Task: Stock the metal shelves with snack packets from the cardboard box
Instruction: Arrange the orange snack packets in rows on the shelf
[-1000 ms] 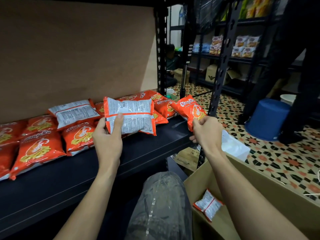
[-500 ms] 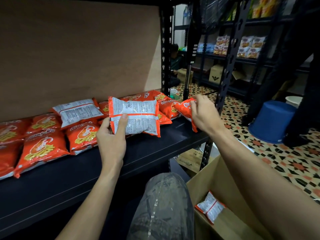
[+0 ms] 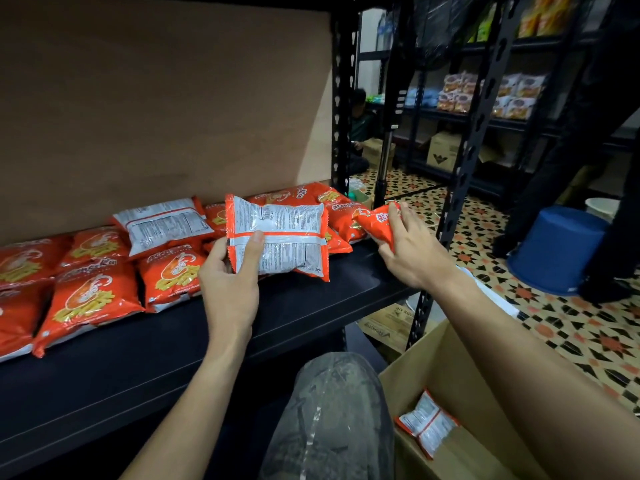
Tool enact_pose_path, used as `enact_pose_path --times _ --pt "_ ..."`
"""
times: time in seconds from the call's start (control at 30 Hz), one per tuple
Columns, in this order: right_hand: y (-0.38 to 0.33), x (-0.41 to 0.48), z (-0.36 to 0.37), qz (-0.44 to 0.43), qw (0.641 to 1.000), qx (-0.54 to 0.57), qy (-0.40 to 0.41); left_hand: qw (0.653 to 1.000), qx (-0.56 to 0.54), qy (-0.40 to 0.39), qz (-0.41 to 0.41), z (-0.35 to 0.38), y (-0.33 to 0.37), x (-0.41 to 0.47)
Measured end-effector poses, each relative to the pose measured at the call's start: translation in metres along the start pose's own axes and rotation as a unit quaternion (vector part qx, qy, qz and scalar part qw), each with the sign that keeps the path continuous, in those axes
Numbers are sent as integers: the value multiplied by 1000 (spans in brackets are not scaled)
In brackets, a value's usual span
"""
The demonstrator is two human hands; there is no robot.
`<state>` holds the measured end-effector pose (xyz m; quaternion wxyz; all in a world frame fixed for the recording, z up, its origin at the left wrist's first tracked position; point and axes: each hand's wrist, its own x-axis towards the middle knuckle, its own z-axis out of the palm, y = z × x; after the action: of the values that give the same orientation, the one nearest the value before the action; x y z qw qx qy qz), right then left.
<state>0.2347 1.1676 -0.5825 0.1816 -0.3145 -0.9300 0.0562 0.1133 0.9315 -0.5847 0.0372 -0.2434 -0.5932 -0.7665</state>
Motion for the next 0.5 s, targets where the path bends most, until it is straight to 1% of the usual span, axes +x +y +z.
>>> enact_pose_path --times 0.13,0.27,0.4,0.5 --pt "-8 2 -9 9 999 -39 -18 1000 -13 -2 2 1 2 0" --pt "-13 2 -5 13 998 -53 -23 1000 -19 2 -4 0 2 1" --pt "-15 -3 5 6 999 -33 -1 1000 -29 1 -4 0 4 0" --pt "-14 -2 7 9 1000 -19 -3 1000 -28 -5 -6 -1 3 0"
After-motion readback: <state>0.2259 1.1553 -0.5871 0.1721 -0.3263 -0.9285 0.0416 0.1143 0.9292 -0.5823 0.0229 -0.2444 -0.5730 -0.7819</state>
